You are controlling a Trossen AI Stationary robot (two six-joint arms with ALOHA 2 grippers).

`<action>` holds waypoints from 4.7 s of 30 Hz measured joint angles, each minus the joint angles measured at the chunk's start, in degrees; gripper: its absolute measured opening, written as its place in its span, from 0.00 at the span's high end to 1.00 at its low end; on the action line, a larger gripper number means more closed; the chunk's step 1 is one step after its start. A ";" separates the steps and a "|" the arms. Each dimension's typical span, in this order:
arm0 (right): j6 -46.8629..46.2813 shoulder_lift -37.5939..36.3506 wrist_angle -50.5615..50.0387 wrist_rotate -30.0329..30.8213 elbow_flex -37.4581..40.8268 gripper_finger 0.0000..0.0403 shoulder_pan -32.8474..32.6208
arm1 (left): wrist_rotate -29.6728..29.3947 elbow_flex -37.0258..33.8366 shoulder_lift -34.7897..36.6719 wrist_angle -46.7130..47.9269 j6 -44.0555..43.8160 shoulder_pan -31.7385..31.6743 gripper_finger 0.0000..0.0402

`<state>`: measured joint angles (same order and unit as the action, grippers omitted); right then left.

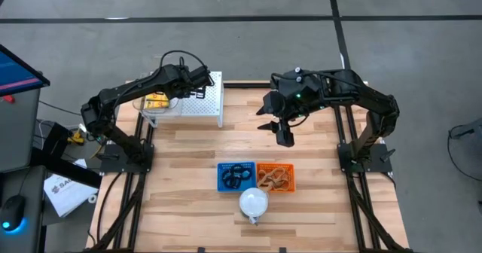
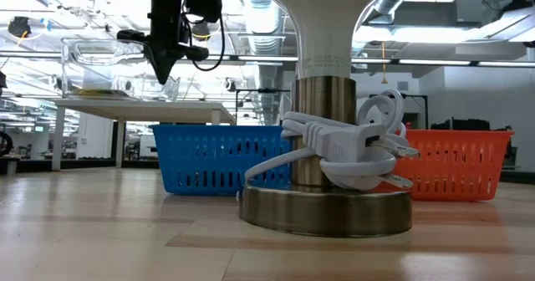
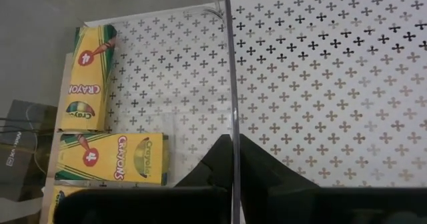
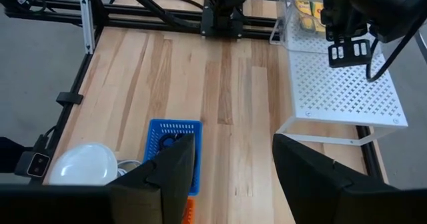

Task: Pick & Place Office Desk Supplies
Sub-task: Put the transparent bin filled with crayon boxes on the shelf, then put the orange basket filled with rubber bands on the shelf

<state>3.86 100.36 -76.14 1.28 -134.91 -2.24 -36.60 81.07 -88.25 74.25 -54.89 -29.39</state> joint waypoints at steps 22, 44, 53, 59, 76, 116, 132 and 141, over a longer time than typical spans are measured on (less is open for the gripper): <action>-1.58 0.00 -0.02 0.01 0.00 0.51 0.00 | -1.39 -0.02 0.06 -0.12 0.70 0.00 0.75; -4.81 0.02 0.18 0.21 0.00 0.51 0.79 | 16.65 -0.08 20.40 -29.16 27.36 4.50 0.58; -10.69 0.02 -0.61 4.46 0.00 0.51 2.14 | 41.30 -1.08 29.04 -31.07 35.17 18.51 0.63; -16.34 -0.01 -10.51 8.31 1.45 0.51 2.06 | 41.46 -4.65 29.48 -29.84 35.17 34.03 0.65; -28.11 -16.13 13.73 7.39 52.55 0.51 -5.93 | 18.05 -9.08 28.09 -26.01 32.35 59.58 0.65; -8.10 -13.75 40.83 -4.63 82.97 0.73 -1.70 | 10.61 -9.08 28.63 -27.35 29.51 59.84 0.65; -7.08 -7.20 44.36 -4.00 82.99 0.78 -1.74 | 10.65 -9.06 28.63 -27.69 29.33 59.84 0.65; -7.81 -10.17 42.96 -1.97 82.93 0.99 0.95 | 10.67 -9.06 28.63 -27.68 29.14 59.84 0.65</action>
<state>-3.95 90.18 -33.18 -0.69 -51.99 -1.29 -25.93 72.01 -59.61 46.57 -25.76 30.46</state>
